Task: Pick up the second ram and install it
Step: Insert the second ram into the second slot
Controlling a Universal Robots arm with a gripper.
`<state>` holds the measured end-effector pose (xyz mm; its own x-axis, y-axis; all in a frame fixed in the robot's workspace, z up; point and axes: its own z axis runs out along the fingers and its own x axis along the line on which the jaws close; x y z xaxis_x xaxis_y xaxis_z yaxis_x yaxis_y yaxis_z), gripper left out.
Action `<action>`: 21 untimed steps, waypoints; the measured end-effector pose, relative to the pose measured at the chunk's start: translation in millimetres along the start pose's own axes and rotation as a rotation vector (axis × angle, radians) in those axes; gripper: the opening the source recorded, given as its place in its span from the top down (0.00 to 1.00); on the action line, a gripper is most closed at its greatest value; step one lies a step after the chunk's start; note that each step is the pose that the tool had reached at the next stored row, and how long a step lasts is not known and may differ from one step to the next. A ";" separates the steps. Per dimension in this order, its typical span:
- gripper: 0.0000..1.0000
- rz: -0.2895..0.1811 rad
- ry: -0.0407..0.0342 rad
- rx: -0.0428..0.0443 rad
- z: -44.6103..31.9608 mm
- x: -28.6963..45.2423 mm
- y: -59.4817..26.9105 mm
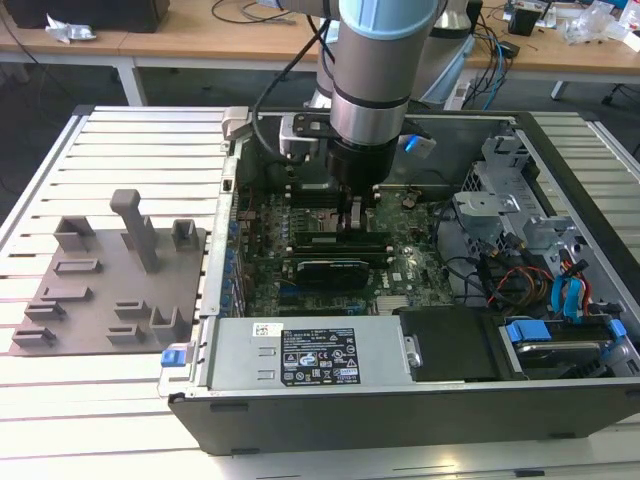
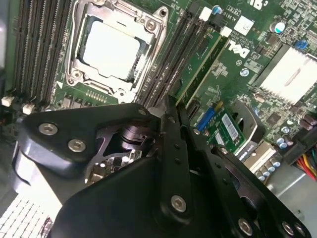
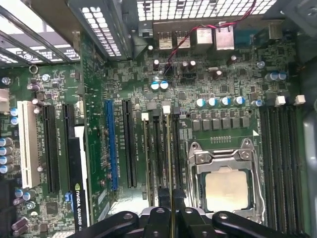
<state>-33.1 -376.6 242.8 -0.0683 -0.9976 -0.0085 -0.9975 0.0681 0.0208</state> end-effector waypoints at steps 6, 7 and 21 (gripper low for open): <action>0.87 -0.018 0.0014 0.0000 6.5 -1.3 -0.4; 0.87 -0.018 0.0013 0.0000 7.1 -1.4 -0.4; 0.87 -0.017 -0.0056 -0.0004 13.2 -1.4 0.4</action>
<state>-33.7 -375.1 229.6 -0.0512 -0.9986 -0.0145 -0.9985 0.0509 0.0210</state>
